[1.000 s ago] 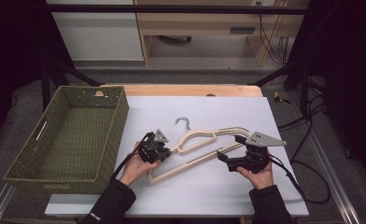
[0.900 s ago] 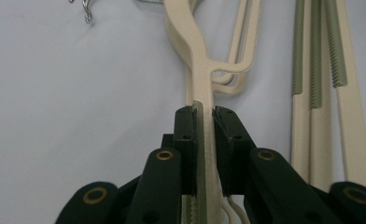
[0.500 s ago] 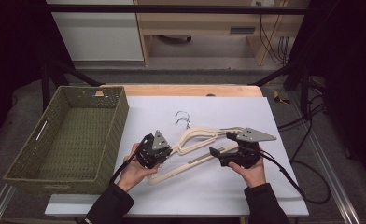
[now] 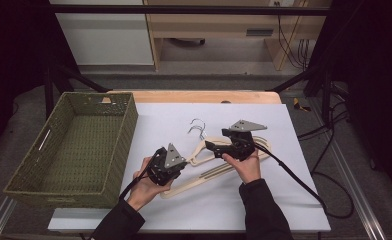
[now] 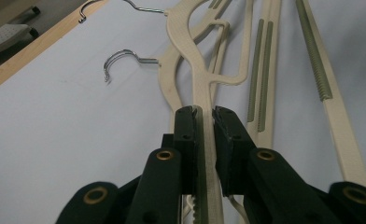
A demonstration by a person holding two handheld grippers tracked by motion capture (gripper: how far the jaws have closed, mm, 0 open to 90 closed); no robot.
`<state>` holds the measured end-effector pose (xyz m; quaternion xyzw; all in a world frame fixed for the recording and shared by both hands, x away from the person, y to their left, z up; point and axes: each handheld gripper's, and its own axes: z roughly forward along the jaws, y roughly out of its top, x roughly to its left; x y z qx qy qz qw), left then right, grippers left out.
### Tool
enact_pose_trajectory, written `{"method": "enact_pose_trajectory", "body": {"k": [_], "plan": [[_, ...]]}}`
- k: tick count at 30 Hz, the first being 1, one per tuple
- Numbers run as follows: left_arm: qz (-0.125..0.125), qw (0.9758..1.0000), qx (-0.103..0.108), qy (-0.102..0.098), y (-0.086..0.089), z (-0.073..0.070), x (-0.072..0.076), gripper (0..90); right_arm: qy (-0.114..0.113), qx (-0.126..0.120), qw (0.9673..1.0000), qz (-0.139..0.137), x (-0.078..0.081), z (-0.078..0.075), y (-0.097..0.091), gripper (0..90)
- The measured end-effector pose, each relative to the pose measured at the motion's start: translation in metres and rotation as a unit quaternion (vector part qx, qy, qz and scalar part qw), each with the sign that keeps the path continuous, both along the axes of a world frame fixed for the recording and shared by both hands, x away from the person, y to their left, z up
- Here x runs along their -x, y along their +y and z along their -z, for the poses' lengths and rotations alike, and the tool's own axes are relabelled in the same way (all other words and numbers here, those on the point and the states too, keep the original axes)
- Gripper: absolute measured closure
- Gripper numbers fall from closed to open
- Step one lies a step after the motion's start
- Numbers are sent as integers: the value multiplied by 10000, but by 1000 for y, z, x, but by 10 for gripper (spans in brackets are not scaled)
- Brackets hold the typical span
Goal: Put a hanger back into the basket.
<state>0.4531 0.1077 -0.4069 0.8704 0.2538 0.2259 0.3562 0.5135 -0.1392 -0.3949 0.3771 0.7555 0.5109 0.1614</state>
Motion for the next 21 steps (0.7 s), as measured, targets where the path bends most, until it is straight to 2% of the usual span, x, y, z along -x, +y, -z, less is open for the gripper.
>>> {"method": "enact_pose_trajectory", "body": {"k": [7, 14, 17, 18, 21], "plan": [[1, 10000, 24, -32, -1, -1, 4, 798, 48, 199, 9997, 103, -16, 2, 12, 274], [-9, 9999, 50, -89, 0, -3, 9, 797, 299, 378, 9985, 265, -33, 12, 25, 429], [37, 9999, -93, -113, 1, -3, 10, 797, 471, 390, 9977, 290, -40, 17, 28, 500], [-5, 9999, 5, -103, 0, -2, 10, 797, 544, 414, 9972, 300, -41, 18, 30, 523], [22, 10000, -25, -89, -1, -1, 10, 797, 633, 574, 9958, 324, -47, 23, 34, 582]]}}
